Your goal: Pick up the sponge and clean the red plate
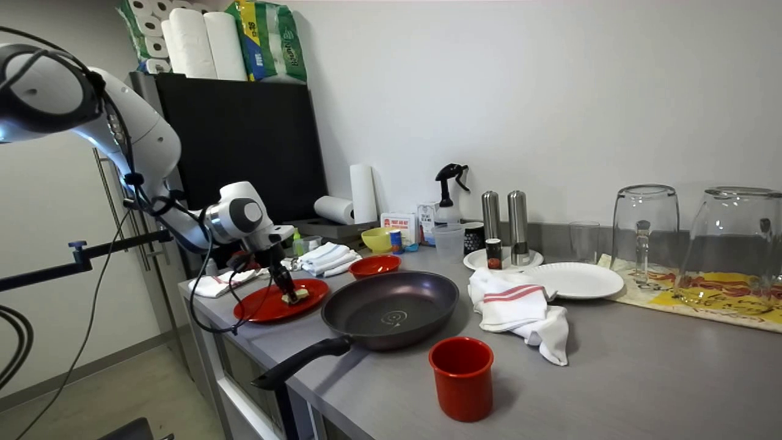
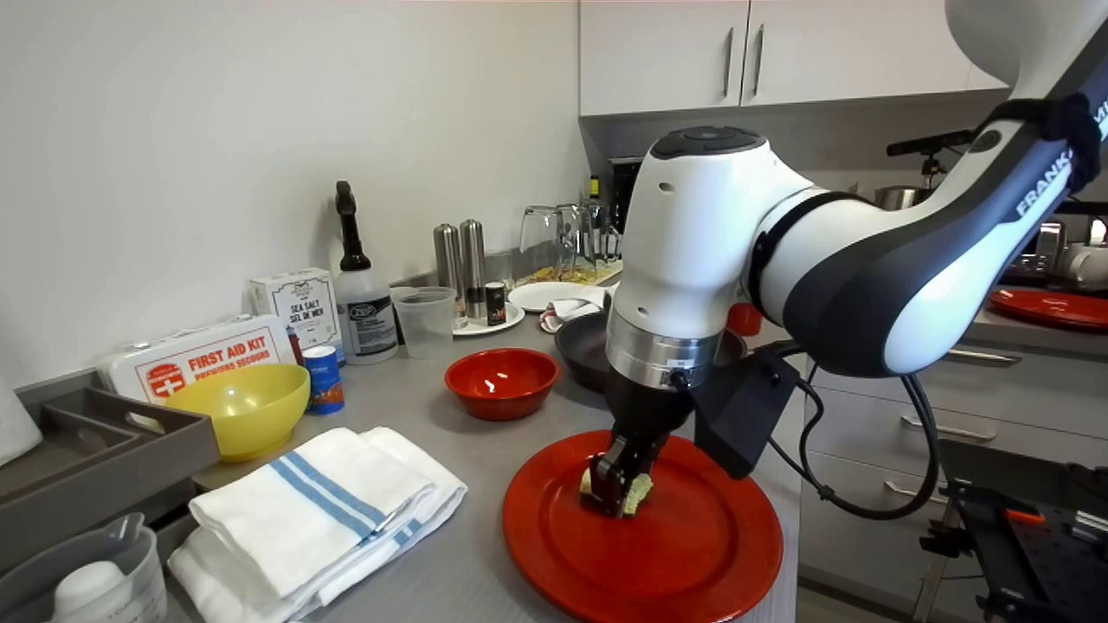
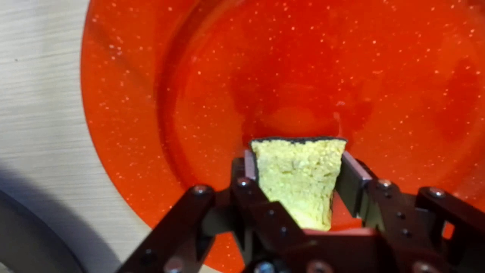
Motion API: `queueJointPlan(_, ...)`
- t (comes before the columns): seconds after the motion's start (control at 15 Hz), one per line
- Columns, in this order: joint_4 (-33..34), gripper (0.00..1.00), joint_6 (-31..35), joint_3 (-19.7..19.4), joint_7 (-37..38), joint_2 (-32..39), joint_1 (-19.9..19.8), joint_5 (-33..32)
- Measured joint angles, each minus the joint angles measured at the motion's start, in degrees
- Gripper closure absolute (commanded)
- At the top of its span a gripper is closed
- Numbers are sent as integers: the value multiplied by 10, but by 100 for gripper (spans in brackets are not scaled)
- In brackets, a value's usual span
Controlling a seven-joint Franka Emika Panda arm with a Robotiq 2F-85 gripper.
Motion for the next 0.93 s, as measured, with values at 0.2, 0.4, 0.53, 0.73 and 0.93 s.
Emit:
queueJointPlan(0.2,0,73,-5,7,0,-1,0,6)
queueJointPlan(0.4,-2,73,-8,13,0,-2,0,12)
queueJointPlan(0.53,-6,73,-8,15,2,-5,1,12)
queueJointPlan(0.73,-17,73,-7,16,7,-13,3,12)
queueJointPlan(0.93,-31,73,-7,18,14,-23,5,12)
